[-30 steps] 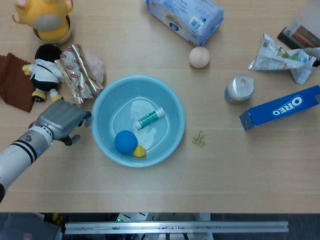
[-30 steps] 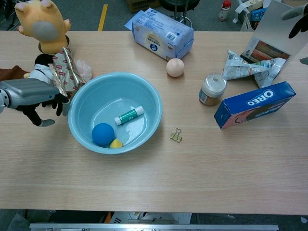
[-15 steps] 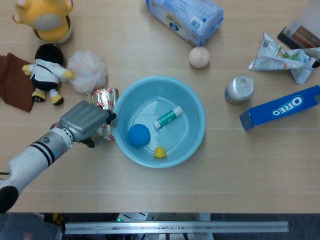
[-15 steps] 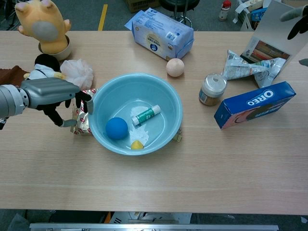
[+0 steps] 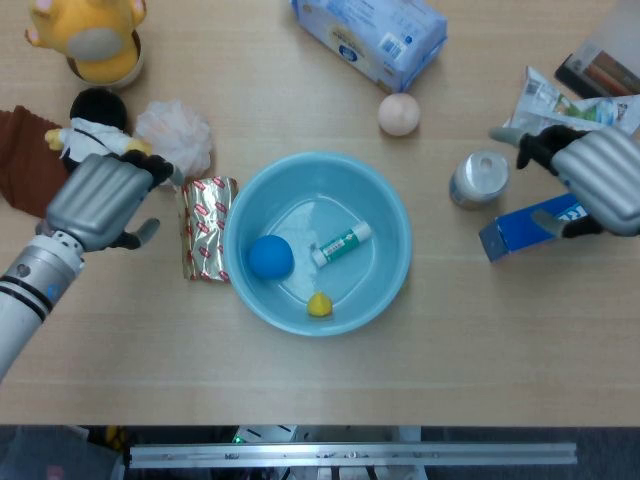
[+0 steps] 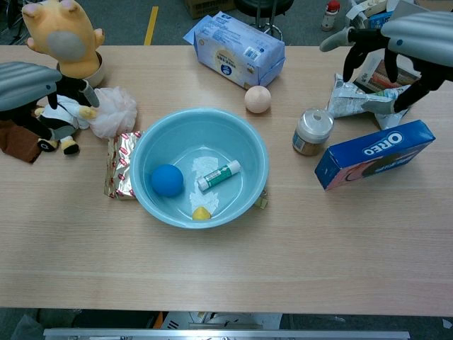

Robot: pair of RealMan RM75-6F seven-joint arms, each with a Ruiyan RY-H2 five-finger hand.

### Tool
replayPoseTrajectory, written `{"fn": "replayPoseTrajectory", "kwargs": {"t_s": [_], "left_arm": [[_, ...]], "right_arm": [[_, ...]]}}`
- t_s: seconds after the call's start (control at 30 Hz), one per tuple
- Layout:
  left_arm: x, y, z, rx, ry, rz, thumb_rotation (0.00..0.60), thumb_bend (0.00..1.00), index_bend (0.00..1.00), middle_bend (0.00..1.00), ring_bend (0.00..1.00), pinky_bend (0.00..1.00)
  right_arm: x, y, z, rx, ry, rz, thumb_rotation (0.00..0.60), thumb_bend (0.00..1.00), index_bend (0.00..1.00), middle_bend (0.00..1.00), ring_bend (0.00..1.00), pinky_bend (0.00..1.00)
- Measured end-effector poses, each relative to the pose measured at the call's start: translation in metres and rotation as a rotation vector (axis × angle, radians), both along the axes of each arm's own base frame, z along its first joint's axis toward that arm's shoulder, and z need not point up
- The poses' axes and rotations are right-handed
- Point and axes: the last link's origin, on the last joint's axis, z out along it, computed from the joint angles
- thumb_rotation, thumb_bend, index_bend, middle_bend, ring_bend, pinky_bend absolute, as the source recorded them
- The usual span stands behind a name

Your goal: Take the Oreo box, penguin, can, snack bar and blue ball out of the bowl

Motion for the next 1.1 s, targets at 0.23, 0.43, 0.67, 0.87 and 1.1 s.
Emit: {"fn": "replayPoseTrajectory", "kwargs": {"t_s": [0.23,0.43,0.67,0.87,1.1], "left_arm": [[-0.016,-0.009,0.035,0.156,-0.018,-0.009,0.600,0.36,0.27,0.27,0.22,0.35],[-0.025,-0.024,0.053,0.192,-0.014,-0.007,0.600,0.36,0.27,0.27,0.22,0.34],[-0.031,-0.036,0.064,0.205,-0.025,0.005,0.600,0.36,0.27,0.27,0.22,0.34],[-0.036,-0.042,0.070,0.209,-0.027,0.013,0.600,0.36,0.27,0.27,0.22,0.33],[-0.038,-0.047,0.073,0.204,-0.033,0.012,0.600,0.36,0.27,0.26,0.22,0.33]], "right_arm": [[0.049,-0.010,-0.039,0.105,0.001,0.114,0.600,0.16,0.29,0.41,0.30,0.54],[0.084,-0.014,-0.072,0.183,0.012,0.170,0.600,0.16,0.29,0.41,0.30,0.54],[0.118,-0.015,-0.119,0.253,0.043,0.206,0.600,0.16,0.29,0.41,0.30,0.54],[0.138,-0.011,-0.163,0.286,0.096,0.214,0.600,0.16,0.29,0.41,0.30,0.54],[0.147,-0.013,-0.196,0.261,0.143,0.180,0.600,0.16,0.29,0.41,0.30,0.54]]}}
